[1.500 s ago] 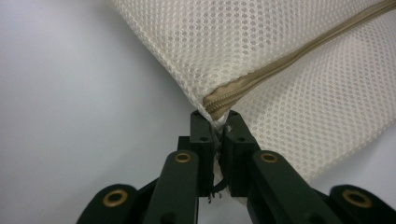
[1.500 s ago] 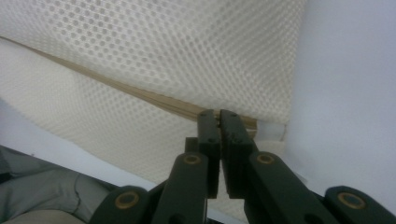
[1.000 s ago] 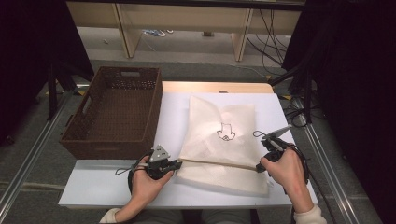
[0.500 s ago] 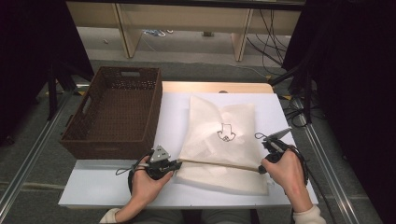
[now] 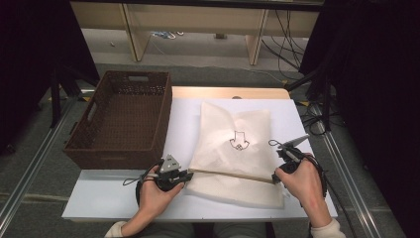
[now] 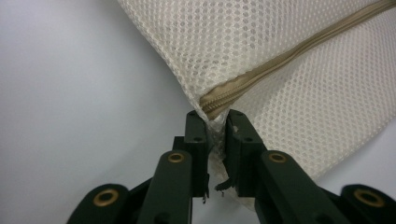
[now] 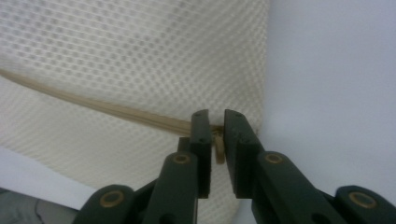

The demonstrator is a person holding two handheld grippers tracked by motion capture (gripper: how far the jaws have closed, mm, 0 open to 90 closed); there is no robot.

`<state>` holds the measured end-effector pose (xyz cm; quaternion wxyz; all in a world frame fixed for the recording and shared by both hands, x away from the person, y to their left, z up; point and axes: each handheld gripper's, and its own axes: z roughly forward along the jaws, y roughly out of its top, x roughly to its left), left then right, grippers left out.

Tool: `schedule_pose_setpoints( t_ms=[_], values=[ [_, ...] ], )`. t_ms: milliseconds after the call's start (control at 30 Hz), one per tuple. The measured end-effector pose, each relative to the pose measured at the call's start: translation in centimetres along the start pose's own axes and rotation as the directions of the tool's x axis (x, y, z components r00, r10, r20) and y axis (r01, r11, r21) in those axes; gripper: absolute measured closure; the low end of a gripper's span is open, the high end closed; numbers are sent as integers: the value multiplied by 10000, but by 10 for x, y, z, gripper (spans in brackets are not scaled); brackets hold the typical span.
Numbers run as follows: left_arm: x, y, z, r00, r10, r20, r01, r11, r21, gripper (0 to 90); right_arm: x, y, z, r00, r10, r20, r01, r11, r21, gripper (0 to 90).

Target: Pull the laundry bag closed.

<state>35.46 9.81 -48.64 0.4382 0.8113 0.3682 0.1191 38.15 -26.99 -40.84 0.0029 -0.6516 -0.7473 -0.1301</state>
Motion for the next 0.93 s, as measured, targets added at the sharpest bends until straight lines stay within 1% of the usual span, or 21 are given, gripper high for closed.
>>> schedule_pose_setpoints(
  t_ms=[33,100,133,167,233,267,300,333,400,433,467,500,567,633,700,733,800,833,867,900,933],
  values=[
    [-1,0,0,10000,-13,-76,13,10000,-22,764,0,-1,-1,9987,-505,-111,502,9982,-318,786],
    [-3,0,-2,9993,201,-306,-203,9998,-51,663,6,-2,-7,9954,-729,-615,685,9952,-704,758],
    [-5,1,-5,9988,337,-342,-340,9994,-90,623,11,-3,-12,9944,-534,-912,467,9962,-741,742],
    [-6,1,-6,9991,341,-270,-350,9989,-311,584,14,-4,-15,9922,-586,-1098,490,9949,-886,718],
    [-8,2,-9,9986,421,-335,-438,9977,-519,477,15,-4,-18,9884,-849,-1261,697,9902,-1210,679],
    [-8,2,-11,9967,704,-397,-722,9963,-472,433,15,-4,-18,9878,-854,-1300,690,9896,-1259,665],
    [-10,1,-11,9975,597,-366,-622,9956,-705,418,11,-3,-17,9868,-1153,-1141,970,9832,-1546,644],
    [-11,1,-14,9967,740,-332,-757,9957,-540,414,9,-3,-17,9882,-995,-1168,796,9832,-1645,628],
    [-13,0,-17,9950,874,-486,-889,9956,-301,366,4,-2,-18,9925,-551,-1089,388,9885,-1464,615],
    [-15,-1,-18,9952,786,-581,-807,9962,-342,346,-3,0,-14,9902,-933,-1038,742,9817,-1753,607],
    [-16,-2,-19,9953,822,-509,-840,9959,-335,323,-2,-1,-16,9928,-350,-1145,168,9877,-1557,602],
    [-17,-3,-19,9949,861,-517,-880,9954,-371,306,-7,1,-15,9923,-560,-1101,376,9860,-1628,596],
    [-19,-4,-20,9957,830,-417,-848,9954,-437,283,-11,2,-13,9941,-349,-1029,176,9861,-1653,576],
    [-17,-2,-21,9913,1267,-358,-1279,9912,-352,269,-15,3,-12,9939,-511,-976,351,9865,-1599,565],
    [-20,-2,-19,9954,867,-403,-889,9944,-579,267,-15,3,-10,9950,-334,-946,172,9858,-1672,554],
    [-20,-2,-19,9931,1103,-388,-1124,9921,-557,267,-16,4,-9,9941,-328,-1029,157,9865,-1630,554],
    [-19,-1,-20,9919,1197,-436,-1217,9914,-474,268,-17,4,-8,9942,-261,-1041,87,9864,-1641,553],
    [-19,-1,-20,9907,1298,-397,-1320,9895,-592,268,-20,5,-7,9936,-433,-1048,255,9858,-1659,553],
    [-19,0,-20,9913,1255,-392,-1277,9899,-608,269,-20,5,-7,9940,-337,-1044,155,9852,-1705,553],
    [-21,-1,-19,9949,948,-353,-972,9924,-749,269,-20,5,-6,9947,-340,-969,158,9830,-1829,553],
    [-22,0,-19,9954,916,-275,-936,9925,-791,271,-20,5,-6,9945,-196,-1026,14,9846,-1750,553]
  ],
)
